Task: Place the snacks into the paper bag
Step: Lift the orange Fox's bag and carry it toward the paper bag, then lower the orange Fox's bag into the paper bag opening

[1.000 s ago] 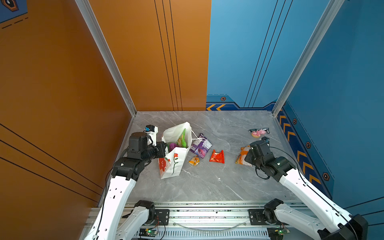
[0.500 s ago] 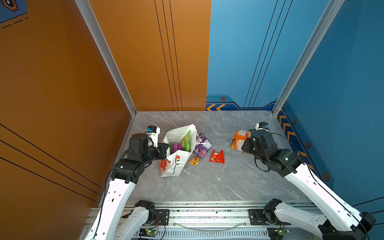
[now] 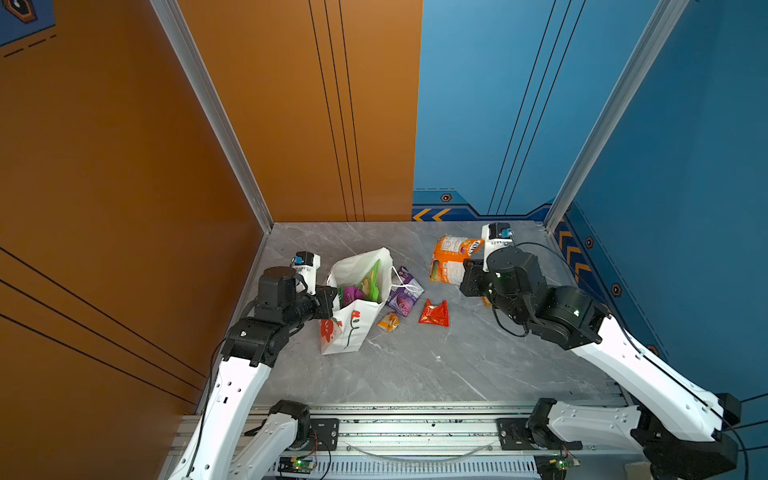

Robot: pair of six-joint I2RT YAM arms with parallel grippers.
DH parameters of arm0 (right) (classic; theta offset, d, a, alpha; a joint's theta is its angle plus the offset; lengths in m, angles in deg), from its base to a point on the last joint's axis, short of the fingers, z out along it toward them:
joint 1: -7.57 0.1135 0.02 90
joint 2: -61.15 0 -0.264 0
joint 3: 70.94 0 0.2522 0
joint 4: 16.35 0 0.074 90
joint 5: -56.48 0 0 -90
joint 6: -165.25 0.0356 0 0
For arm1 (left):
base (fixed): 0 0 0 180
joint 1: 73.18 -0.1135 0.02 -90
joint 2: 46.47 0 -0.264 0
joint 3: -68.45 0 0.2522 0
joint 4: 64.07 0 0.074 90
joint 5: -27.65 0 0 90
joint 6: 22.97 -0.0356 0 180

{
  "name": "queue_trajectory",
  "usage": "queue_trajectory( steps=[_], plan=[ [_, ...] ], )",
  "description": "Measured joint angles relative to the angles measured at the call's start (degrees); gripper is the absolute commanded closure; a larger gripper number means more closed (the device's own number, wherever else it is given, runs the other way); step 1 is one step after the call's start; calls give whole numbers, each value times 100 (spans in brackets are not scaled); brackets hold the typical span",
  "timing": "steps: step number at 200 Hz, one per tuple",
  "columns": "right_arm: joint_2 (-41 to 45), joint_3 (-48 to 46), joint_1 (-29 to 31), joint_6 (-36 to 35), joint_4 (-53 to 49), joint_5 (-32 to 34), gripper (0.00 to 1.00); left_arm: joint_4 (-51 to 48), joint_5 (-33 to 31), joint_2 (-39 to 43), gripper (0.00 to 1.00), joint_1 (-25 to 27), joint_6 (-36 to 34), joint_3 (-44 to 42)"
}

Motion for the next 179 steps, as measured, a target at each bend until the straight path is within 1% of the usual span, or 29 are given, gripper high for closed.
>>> queue_trajectory(
  steps=[25, 61, 86, 119, 179],
  plan=[
    [-256, 391, 369, -260, 42, 96, 100, 0, 0, 0, 100, 0, 0, 0],
    [-706, 909, 697, -505, 199, 61, 100, 0, 0, 0, 100, 0, 0, 0],
    [-1150, 1209, 793, -599, 306, -219, 100, 0, 2, 0, 100, 0, -15, -4],
    [-1609, 1314, 885, -684, 319, -599, 100, 2, 42, 0, 100, 0, -44, -20],
    [-1878, 1412, 992, -876, 70, -1021, 100, 4, 186, 20, 100, 0, -63, -20]
  ],
)
